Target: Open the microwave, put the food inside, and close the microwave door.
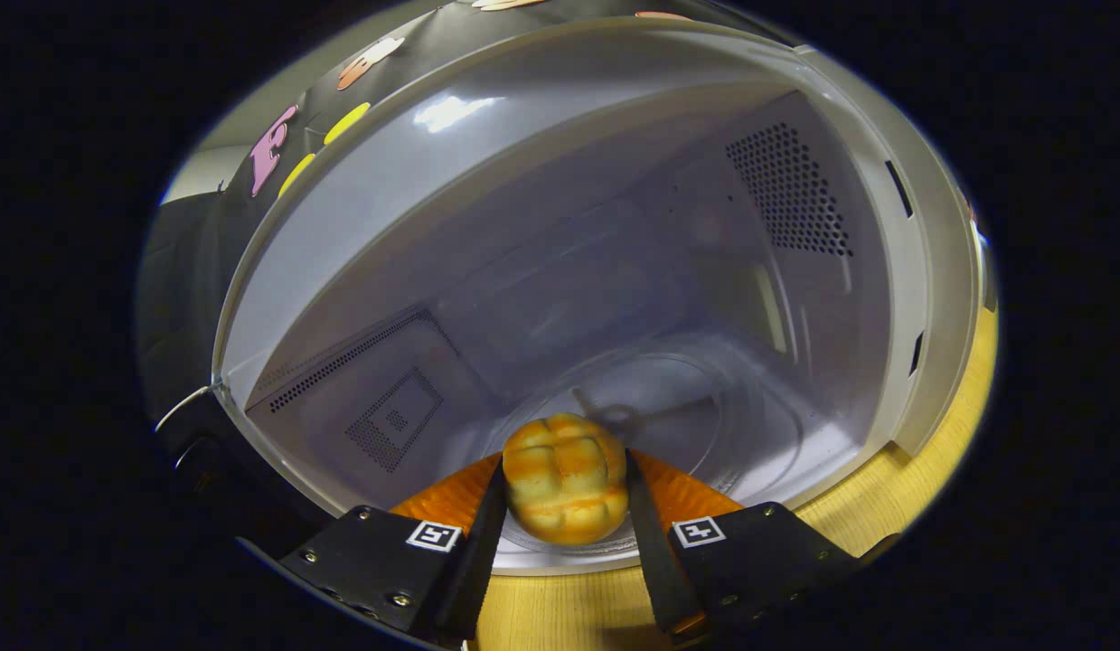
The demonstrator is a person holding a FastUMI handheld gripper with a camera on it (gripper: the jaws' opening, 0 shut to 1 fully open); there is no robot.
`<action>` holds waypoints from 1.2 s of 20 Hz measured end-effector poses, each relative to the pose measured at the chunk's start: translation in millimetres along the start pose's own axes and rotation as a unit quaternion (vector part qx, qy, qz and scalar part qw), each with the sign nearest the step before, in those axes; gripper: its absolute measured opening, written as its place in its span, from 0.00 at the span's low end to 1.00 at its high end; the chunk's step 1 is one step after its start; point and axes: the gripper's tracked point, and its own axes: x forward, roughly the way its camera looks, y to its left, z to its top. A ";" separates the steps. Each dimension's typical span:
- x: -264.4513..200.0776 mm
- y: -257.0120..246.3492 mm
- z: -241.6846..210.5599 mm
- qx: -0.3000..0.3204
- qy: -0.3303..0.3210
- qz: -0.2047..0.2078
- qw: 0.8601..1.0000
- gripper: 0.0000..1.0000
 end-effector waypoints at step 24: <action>-230.1 119.6 32.1 -0.052 -0.020 0.221 0.974 0.97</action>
